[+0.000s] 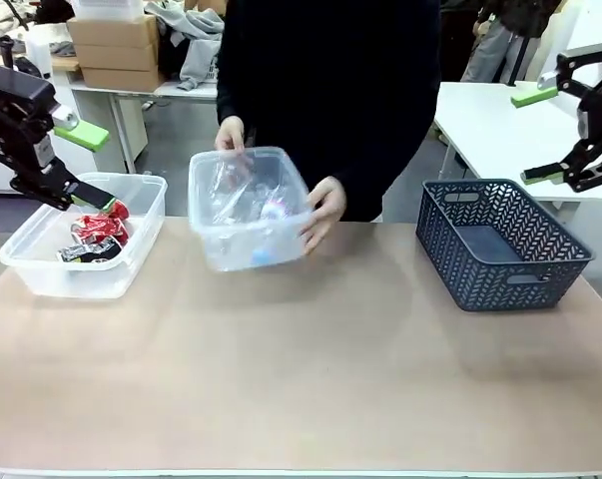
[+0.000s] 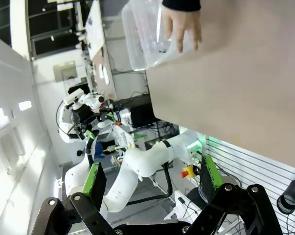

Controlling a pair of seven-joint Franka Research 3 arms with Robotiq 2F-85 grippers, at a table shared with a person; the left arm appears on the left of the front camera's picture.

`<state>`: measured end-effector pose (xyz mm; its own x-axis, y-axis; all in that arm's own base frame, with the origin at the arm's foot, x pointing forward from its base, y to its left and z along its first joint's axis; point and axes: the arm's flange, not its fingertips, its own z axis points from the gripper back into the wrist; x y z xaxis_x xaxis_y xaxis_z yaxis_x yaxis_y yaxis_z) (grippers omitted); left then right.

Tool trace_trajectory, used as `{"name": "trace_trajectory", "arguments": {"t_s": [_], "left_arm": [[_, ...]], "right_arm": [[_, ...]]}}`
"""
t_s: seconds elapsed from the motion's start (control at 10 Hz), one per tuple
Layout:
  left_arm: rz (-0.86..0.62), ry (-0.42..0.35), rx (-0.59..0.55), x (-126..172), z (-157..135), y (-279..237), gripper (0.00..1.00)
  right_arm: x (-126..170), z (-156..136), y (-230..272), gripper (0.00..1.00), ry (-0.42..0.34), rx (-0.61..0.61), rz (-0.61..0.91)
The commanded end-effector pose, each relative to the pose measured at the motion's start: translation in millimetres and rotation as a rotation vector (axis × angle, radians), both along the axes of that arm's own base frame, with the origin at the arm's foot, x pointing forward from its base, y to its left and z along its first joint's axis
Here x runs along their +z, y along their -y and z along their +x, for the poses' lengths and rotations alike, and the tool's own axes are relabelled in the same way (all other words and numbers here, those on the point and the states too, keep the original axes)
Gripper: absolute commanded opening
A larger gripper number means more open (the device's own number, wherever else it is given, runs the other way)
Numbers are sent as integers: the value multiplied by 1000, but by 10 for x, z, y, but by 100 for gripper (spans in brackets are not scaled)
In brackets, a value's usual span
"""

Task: Sort the waste into each basket.
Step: Release the Organizing box you were holding.

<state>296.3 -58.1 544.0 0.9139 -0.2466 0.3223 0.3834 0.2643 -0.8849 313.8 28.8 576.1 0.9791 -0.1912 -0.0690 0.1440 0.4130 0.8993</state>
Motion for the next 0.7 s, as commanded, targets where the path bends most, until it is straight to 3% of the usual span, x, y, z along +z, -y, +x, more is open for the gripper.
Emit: {"name": "trace_trajectory", "arguments": {"t_s": [0.0,0.6], "left_arm": [[-14,-9,6,36,-12,2,100],[-14,-9,6,36,-12,2,100]], "right_arm": [[10,17,48,100,12,18,-11],[10,17,48,100,12,18,-11]]}}
